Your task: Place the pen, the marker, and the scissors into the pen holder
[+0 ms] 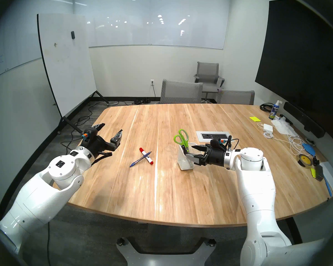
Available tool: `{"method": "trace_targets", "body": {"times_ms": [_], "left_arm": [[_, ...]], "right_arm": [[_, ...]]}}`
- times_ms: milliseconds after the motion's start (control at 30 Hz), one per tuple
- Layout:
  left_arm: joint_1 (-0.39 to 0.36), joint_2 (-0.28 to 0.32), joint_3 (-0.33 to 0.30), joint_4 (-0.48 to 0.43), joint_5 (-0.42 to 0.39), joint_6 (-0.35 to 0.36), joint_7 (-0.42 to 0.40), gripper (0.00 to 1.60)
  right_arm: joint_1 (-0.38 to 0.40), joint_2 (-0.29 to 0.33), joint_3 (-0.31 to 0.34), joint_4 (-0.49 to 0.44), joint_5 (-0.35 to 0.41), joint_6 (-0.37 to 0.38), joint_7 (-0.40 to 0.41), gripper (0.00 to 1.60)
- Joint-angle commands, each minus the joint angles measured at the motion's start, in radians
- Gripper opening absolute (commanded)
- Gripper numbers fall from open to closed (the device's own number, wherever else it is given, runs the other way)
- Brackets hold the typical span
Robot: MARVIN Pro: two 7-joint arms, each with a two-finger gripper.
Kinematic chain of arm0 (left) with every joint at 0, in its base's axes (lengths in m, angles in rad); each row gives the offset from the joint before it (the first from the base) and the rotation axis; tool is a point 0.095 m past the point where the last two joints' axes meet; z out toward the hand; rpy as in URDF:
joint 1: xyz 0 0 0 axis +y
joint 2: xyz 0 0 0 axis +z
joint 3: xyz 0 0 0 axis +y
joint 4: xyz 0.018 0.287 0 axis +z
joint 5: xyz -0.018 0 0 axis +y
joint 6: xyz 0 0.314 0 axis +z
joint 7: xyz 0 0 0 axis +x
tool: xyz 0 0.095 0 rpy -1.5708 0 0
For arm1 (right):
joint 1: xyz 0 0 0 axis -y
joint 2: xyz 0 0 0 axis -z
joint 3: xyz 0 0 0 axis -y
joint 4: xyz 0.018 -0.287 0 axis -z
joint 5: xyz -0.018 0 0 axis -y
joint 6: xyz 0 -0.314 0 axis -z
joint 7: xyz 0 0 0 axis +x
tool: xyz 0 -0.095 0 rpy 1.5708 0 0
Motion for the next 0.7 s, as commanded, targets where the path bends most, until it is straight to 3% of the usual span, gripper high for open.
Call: {"method": "trace_targets", "body": {"times_ms": [0, 667], "left_arm": [[-0.011, -0.001, -0.009, -0.019, 0.000, -0.010, 0.001, 1.60], [-0.011, 0.000, -0.007, -0.019, -0.001, -0.010, 0.001, 1.60]], "right_arm": [[0.013, -0.009, 0.002, -0.035, 0.014, 0.009, 0.009, 1.60], [0.015, 0.001, 0.050, -0.109, 0.026, 0.026, 0.035, 1.60]]}}
